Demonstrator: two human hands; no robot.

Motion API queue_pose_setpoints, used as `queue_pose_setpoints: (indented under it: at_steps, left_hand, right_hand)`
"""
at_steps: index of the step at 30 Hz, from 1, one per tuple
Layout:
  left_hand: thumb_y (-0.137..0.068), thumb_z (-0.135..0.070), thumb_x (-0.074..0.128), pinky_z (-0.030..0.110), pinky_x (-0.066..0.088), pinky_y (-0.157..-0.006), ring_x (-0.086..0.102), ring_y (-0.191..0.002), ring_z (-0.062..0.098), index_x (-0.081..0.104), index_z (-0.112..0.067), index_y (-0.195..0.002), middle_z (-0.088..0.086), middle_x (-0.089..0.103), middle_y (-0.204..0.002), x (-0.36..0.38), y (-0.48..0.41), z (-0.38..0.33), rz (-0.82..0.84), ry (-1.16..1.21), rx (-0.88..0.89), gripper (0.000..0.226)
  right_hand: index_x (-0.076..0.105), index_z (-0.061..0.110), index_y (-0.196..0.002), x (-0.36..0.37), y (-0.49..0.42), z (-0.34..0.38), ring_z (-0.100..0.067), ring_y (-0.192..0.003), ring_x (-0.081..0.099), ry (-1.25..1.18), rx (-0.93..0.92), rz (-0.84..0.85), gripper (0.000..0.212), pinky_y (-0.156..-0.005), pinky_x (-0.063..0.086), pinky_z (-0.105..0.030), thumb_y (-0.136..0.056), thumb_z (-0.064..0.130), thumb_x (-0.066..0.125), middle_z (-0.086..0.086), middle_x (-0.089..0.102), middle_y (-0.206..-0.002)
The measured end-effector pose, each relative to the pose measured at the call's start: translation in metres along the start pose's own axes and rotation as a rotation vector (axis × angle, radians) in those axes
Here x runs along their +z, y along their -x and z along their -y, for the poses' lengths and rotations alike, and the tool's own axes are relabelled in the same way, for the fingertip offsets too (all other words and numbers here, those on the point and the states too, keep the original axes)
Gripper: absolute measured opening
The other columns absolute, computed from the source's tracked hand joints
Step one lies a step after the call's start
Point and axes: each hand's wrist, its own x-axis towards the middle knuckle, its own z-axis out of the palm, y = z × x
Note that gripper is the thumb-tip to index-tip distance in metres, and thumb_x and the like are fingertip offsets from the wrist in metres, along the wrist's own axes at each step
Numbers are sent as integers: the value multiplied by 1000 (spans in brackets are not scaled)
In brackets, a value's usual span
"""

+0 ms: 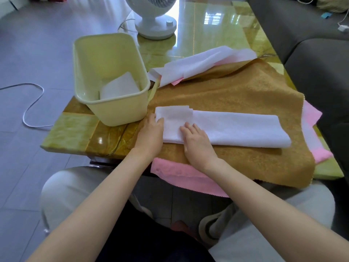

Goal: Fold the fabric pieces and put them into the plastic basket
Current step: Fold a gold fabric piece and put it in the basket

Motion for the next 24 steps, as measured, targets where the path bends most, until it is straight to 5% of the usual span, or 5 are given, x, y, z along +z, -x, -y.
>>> queue_pose_setpoints:
  at_steps: [7,12,18,24]
  left_hand:
    - [-87,0,44,33,36,-91,42,-109,29,55,-9,-110,13,44,-119,-7,-8,-15,-69,-223,-52,27]
    - [-91,-1,41,31,36,-93,46,-113,25,52,-11,-123,9,51,-120,-6,-19,-55,-125,-38,69,36]
    - [-91,2,38,31,38,-88,45,-116,25,49,-10,-128,6,46,-127,16,-29,-123,83,117,298,40]
    - [-91,-53,41,45,29,-101,31,-133,27,29,-27,-143,5,31,-147,34,-38,-156,248,-76,350,59]
  right_hand:
    - [48,14,-131,-15,9,-13,-21,-129,43,-6,64,-98,35,-113,23,-37,-99,20,37,-3,54,-133]
    - [56,13,-126,-42,31,-69,-24,-119,52,-14,228,-235,34,-108,33,-39,-96,20,44,-5,63,-123]
    - [29,8,-143,-75,49,-151,-32,-129,38,-11,558,-178,60,-109,28,-46,-91,25,55,-14,44,-138]
    - [30,-2,-137,-94,59,-175,-36,-124,42,-170,711,-144,67,-99,37,-41,-89,33,60,-21,42,-136]
